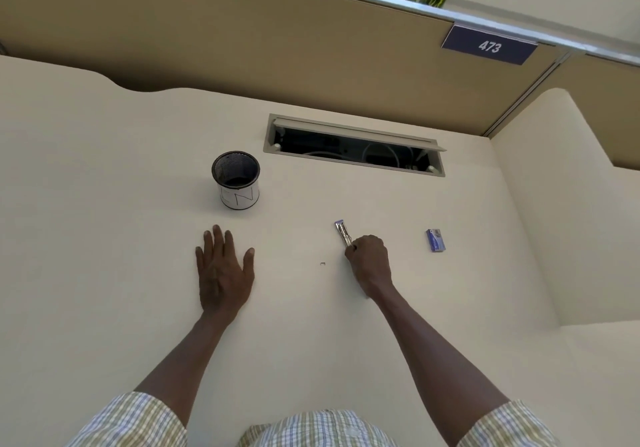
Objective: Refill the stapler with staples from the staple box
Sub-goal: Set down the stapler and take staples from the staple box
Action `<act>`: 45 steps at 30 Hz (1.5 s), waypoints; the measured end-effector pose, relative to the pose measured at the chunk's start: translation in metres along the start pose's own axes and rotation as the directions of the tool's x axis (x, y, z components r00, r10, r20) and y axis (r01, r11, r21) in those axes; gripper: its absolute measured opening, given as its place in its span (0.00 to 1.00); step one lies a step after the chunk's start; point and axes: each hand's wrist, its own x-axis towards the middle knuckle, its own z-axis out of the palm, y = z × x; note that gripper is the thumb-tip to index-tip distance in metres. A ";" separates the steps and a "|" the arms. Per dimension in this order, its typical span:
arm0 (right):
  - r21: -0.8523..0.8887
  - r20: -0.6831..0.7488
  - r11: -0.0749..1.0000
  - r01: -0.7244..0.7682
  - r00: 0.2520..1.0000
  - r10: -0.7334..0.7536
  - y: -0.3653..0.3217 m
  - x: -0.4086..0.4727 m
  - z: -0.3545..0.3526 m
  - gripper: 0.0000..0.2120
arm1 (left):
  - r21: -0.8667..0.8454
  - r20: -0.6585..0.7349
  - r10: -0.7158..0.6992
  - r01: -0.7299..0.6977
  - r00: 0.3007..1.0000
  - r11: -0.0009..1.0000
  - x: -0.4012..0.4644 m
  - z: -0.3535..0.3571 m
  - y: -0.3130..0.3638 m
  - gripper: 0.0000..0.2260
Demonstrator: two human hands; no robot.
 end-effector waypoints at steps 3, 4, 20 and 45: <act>-0.006 -0.018 1.000 -0.003 1.000 0.003 -0.003 0.004 0.003 0.16 | 0.010 0.006 0.002 -0.002 1.000 1.000 -0.001 0.000 0.000 0.30; -0.005 -0.025 1.000 -0.001 1.000 0.001 -0.004 0.005 0.005 0.17 | 0.015 0.008 0.005 -0.005 1.000 1.000 -0.001 0.000 0.000 0.30; 0.047 -0.159 0.997 0.065 0.986 -0.057 0.007 -0.005 -0.001 0.18 | 0.013 0.016 0.006 -0.006 1.000 1.000 0.000 -0.003 0.001 0.30; -0.076 0.085 0.980 0.185 0.980 -0.179 -0.037 -0.034 0.022 0.11 | -0.001 0.017 -0.008 0.008 1.000 1.000 -0.002 -0.007 0.003 0.29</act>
